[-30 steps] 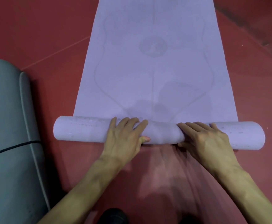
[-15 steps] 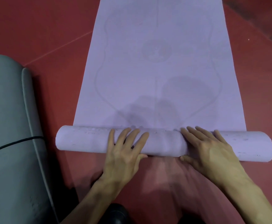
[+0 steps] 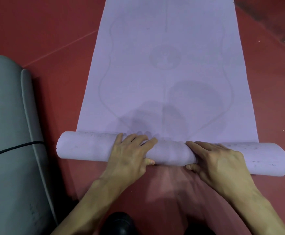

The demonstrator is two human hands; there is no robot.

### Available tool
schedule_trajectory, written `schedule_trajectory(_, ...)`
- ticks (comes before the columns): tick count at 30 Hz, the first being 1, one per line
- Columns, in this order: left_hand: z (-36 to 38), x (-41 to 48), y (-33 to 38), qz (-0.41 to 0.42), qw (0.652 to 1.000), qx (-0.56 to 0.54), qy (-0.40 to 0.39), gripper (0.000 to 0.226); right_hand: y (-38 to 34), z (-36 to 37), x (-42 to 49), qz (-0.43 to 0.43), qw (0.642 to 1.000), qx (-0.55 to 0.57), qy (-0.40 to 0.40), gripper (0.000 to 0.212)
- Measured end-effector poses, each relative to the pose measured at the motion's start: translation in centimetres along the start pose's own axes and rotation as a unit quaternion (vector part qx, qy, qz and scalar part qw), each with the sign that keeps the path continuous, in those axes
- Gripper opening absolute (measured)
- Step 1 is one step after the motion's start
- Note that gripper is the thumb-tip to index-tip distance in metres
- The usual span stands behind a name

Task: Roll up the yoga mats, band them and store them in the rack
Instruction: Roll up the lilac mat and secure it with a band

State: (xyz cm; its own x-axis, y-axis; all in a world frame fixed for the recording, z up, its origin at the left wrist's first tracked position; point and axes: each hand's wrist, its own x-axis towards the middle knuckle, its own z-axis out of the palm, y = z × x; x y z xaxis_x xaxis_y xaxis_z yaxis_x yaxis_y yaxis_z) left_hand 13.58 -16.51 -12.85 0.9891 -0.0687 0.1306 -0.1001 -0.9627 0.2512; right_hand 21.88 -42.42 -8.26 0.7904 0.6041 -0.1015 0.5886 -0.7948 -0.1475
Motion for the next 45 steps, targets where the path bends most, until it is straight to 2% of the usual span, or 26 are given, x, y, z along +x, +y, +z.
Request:
schedule_trajectory(4,0.2,0.4,-1.2,0.008,0.999,-0.037,-0.009,0.059,0.3,-0.3,1.2,0.009,0.999,0.011,-0.043,0.058)
schedule_trajectory(7,0.9,-1.5,-0.5,0.011,0.999,-0.007,0.052,0.058,0.8,-0.9,1.8,0.019,0.997,0.025,-0.070,0.057)
schedule_trajectory(9,1.6,-2.8,-0.2,0.007,0.996,0.007,0.088,0.065,0.5,-0.8,1.5,0.018,0.997,0.025,-0.067,0.058)
schedule_trajectory(13,2.1,-2.5,-1.2,0.007,0.996,0.002,0.090,0.065,0.2,0.0,1.6,0.037,0.995,0.050,-0.084,0.074)
schedule_trajectory(15,2.0,-2.1,-1.3,0.010,0.996,0.001,0.090,0.064,-0.1,0.2,1.1,0.026,0.998,0.027,-0.050,0.085)
schedule_trajectory(17,1.8,-1.6,-1.3,0.007,0.996,-0.001,0.088,0.064,-1.2,1.0,0.2,-0.003,1.000,0.011,0.016,0.086)
schedule_trajectory(21,1.4,-1.0,-1.1,-0.004,0.999,0.014,0.046,0.070,-2.5,3.5,-0.8,-0.007,0.998,0.024,0.065,0.064)
schedule_trajectory(24,1.6,-2.0,0.1,-0.006,0.997,0.052,0.050,0.083,-1.9,3.6,0.1,-0.010,0.997,0.016,0.074,0.056)
schedule_trajectory(26,1.9,-1.7,0.5,-0.004,0.996,0.075,0.047,0.094,-1.7,3.2,0.8,-0.014,0.998,0.006,0.060,0.060)
schedule_trajectory(29,2.0,-0.3,-0.6,-0.003,0.995,0.079,0.067,0.097,-1.6,2.6,1.7,-0.018,0.999,0.002,0.037,0.067)
schedule_trajectory(34,1.6,0.8,-1.7,0.018,0.995,0.044,0.091,0.071,-1.9,1.9,2.4,-0.005,1.000,-0.013,0.005,0.089)
schedule_trajectory(37,0.2,1.7,-1.5,0.018,0.997,0.030,0.068,0.074,-1.6,1.3,2.9,-0.007,1.000,-0.002,0.009,0.074)
schedule_trajectory(39,-0.9,2.0,-1.3,0.026,0.998,0.018,0.047,0.080,-1.1,0.7,2.6,-0.013,1.000,0.009,-0.019,0.066)
schedule_trajectory(43,-0.5,0.3,-1.5,0.061,0.998,-0.020,-0.007,0.083,-0.9,0.8,1.3,-0.012,0.996,0.025,-0.084,0.071)
schedule_trajectory(45,0.5,-1.2,-0.8,0.059,0.998,-0.028,0.007,0.080,-1.0,0.9,1.4,-0.009,0.995,0.026,-0.101,0.073)
